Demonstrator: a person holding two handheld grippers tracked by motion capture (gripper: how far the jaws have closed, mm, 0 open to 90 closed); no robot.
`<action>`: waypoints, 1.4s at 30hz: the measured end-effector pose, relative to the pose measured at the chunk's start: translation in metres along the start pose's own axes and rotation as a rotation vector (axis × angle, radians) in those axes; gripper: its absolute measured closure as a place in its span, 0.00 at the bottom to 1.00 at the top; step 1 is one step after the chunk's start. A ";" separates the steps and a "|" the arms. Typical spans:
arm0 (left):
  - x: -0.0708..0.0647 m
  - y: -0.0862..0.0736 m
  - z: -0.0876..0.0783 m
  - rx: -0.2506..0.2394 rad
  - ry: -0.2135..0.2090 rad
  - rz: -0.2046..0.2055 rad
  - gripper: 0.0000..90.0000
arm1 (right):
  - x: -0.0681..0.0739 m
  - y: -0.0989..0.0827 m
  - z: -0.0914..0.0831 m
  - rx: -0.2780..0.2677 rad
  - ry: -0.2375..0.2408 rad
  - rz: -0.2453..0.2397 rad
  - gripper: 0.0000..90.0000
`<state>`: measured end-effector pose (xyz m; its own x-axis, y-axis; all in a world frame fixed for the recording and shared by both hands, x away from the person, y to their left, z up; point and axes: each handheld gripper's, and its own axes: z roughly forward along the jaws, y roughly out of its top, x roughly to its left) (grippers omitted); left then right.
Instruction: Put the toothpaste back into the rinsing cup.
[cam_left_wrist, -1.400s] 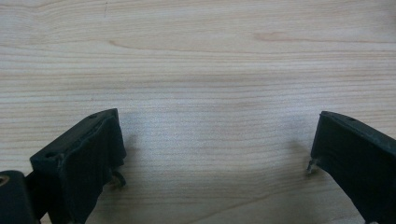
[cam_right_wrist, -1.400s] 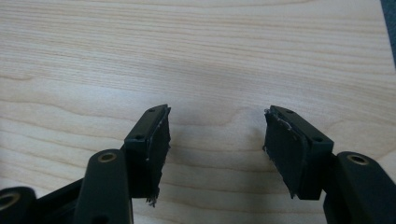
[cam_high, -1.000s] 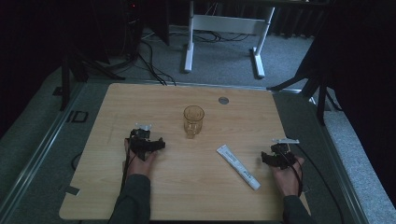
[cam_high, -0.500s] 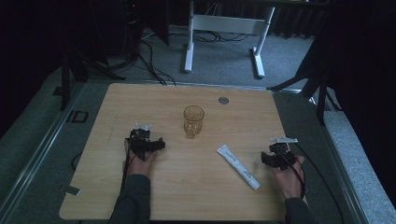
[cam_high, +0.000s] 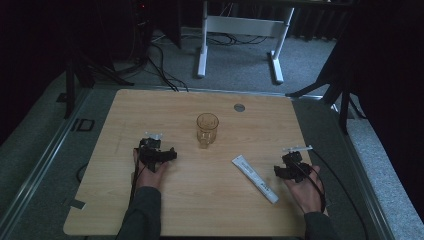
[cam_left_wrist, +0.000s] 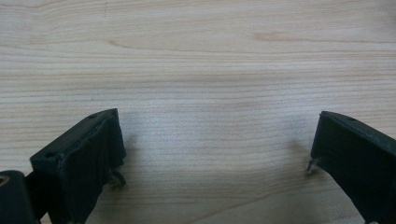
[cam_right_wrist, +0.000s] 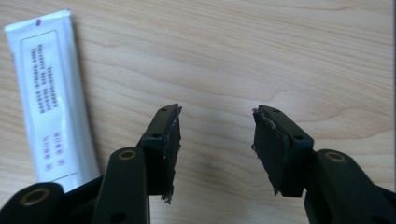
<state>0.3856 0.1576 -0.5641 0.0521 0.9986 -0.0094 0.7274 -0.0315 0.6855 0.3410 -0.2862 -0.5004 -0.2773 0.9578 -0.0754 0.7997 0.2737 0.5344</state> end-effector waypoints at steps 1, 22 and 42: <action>0.000 0.000 0.000 0.000 0.000 0.000 0.02 | 0.001 0.001 0.000 0.006 0.005 -0.001 0.57; 0.000 0.000 0.000 0.000 0.000 0.000 0.02 | 0.023 0.013 -0.005 0.065 0.066 -0.062 0.57; 0.000 0.000 0.000 0.000 0.000 0.000 0.02 | 0.042 0.024 0.000 0.147 0.125 -0.126 0.59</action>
<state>0.3856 0.1576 -0.5641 0.0518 0.9986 -0.0095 0.7273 -0.0313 0.6856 0.3481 -0.2397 -0.4907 -0.4361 0.8996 -0.0244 0.8210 0.4089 0.3984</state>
